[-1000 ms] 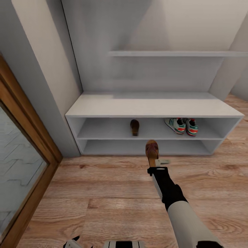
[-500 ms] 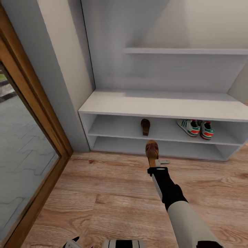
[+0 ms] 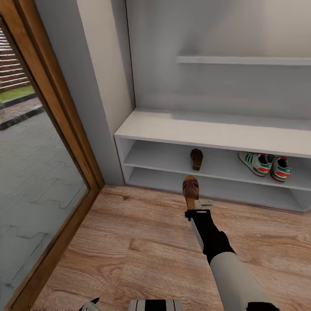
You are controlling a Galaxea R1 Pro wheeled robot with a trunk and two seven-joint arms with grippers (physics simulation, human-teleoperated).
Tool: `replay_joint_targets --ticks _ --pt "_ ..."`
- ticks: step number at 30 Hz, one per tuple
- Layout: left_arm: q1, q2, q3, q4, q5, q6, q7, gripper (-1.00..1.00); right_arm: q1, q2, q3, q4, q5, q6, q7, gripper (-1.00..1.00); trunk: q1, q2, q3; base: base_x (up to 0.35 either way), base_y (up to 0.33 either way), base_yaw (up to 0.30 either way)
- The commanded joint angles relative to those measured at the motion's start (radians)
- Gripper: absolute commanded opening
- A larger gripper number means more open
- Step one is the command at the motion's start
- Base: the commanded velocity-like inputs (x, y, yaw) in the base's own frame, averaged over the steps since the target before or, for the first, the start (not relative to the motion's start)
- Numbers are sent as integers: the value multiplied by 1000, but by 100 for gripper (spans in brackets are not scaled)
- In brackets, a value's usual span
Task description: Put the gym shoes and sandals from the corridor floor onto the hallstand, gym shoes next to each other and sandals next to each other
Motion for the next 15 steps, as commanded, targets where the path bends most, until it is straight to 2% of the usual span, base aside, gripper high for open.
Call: replay_joint_targets --ticks 1,10,15 --pt "-1 1 -7 2 10 -3 -1 100 0 1 -3 -2 8 7 0 -100 0 0 -2 0 0 211" --pt "-1 -1 -7 3 9 -6 -1 100 0 1 -4 -3 8 6 1 -100 0 0 -12 0 0 195" --pt "0 -5 -6 6 9 -9 0 100 1 1 -16 -3 5 4 5 -100 0 0 -13 0 0 31"
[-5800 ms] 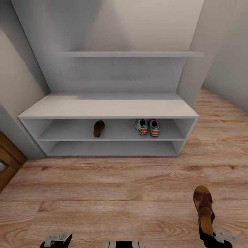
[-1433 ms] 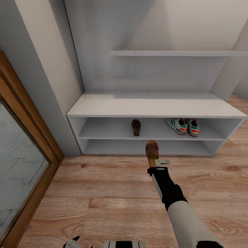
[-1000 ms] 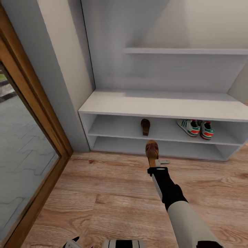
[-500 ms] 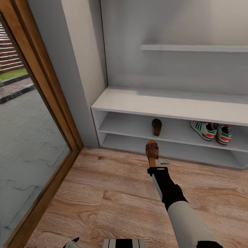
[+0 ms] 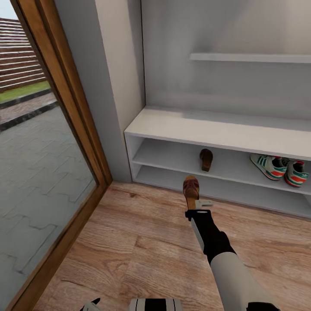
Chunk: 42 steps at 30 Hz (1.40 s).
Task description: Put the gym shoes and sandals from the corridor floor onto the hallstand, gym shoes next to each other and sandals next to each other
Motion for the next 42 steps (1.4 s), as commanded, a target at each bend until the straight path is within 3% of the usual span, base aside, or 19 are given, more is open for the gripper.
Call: replay_joint_targets --ticks 1,6,16,33,42 --pt "0 1 -7 1 10 -2 -1 100 0 1 -2 -1 4 6 1 -100 0 0 -1 0 0 0" --pt "0 2 -7 1 10 -2 -1 100 0 1 0 -1 -9 5 2 -100 0 0 -1 0 0 0" --pt "0 2 -7 1 10 -1 -1 100 -1 1 2 -6 9 7 4 -100 0 0 -1 0 0 0" --pt "0 2 -6 4 10 -2 0 100 -48 1 2 -130 10 86 -1 -100 0 0 -1 0 0 0" --pt "0 2 -6 4 10 -2 0 100 -49 1 0 -130 10 86 -1 -100 0 0 -1 142 0 0"
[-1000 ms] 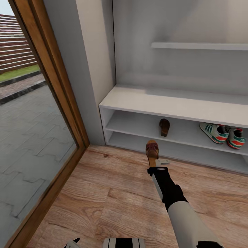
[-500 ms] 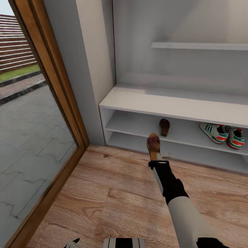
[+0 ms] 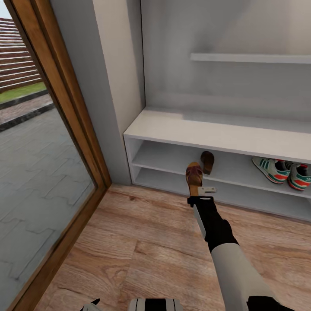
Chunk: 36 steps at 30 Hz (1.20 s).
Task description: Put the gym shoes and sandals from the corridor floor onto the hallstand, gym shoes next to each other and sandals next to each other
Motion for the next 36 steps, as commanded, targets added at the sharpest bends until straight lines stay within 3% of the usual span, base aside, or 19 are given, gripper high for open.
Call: replay_joint_targets --ticks 1,24,36 --pt "-1 1 -8 1 10 -3 -1 100 0 1 -2 -1 7 6 0 -100 0 0 -1 16 0 0" --pt "-1 0 -8 1 10 -3 -1 100 -1 1 -2 -1 8 6 0 -100 0 0 -1 238 -35 0" --pt "0 0 -8 1 10 -3 -1 100 -1 1 -2 -1 9 6 0 -100 0 0 -1 77 -34 0"
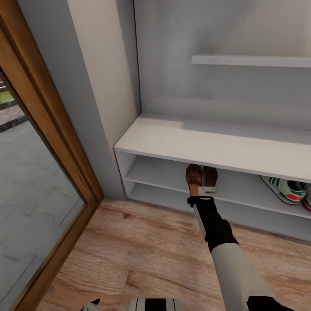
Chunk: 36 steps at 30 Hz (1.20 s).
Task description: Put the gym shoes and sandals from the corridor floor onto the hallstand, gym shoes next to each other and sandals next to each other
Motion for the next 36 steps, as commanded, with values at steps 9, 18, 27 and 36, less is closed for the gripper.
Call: replay_joint_targets --ticks 9,18,27,36 --pt "-1 2 -7 1 10 -3 -1 100 0 1 -2 -1 7 6 0 -100 0 0 -1 90 -35 0" --pt "-1 1 -7 1 10 -3 -1 100 0 1 -2 -1 8 6 0 -100 0 0 -1 224 0 0" --pt "0 1 -7 1 10 -2 -1 100 0 1 -4 0 8 6 0 -100 0 0 -1 80 0 0" --pt "-1 1 -7 1 10 -2 -1 100 0 1 -4 0 8 6 0 -100 0 0 -1 56 -25 0"
